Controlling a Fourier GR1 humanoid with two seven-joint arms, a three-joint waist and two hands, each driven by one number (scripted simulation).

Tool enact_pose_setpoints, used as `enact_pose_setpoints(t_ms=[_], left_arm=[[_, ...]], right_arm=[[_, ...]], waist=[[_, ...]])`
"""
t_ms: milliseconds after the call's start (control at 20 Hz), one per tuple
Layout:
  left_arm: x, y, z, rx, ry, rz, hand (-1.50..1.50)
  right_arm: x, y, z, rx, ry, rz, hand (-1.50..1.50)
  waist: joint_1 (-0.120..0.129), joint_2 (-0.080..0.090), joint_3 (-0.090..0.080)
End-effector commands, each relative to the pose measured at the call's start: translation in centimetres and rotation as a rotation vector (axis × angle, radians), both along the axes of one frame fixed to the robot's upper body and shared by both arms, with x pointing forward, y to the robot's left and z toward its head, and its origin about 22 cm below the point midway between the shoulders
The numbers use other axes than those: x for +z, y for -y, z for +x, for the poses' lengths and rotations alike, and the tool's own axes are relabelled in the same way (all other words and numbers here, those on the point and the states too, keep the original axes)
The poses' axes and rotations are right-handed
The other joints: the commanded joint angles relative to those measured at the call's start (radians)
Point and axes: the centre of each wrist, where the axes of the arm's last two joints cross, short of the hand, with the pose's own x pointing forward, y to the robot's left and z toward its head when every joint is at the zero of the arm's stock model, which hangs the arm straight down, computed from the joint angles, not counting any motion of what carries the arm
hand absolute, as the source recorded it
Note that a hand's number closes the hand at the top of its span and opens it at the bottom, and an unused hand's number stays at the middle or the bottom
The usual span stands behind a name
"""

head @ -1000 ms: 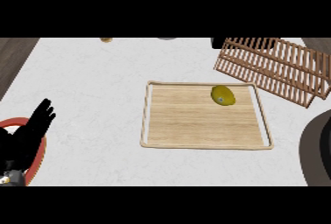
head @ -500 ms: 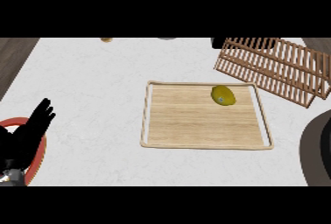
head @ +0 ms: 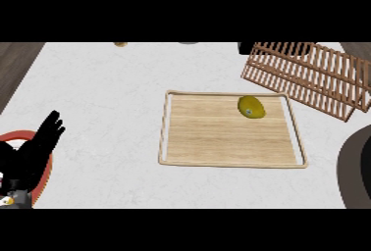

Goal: Pick the eggplant from the tray and place it in the tiered shelf

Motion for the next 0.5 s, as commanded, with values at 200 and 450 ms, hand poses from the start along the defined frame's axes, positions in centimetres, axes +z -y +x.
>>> enact_pose_setpoints(t_ms=[200,450], left_arm=[[0.9,-2.8,-0.9,-0.005,-0.006,0.013,0.0],[-1.2,-0.9,-1.0,-0.003,-0.01,-0.006,0.0]], right_arm=[[-1.9,0.9,1.5,0.043,0.017,0.002,-1.5],[-1.5,3.1,1.2,0.073,0.096,0.099,-1.5]], waist=[[-0.001,-0.001,0.0],[-0.007,-0.002,0.0]])
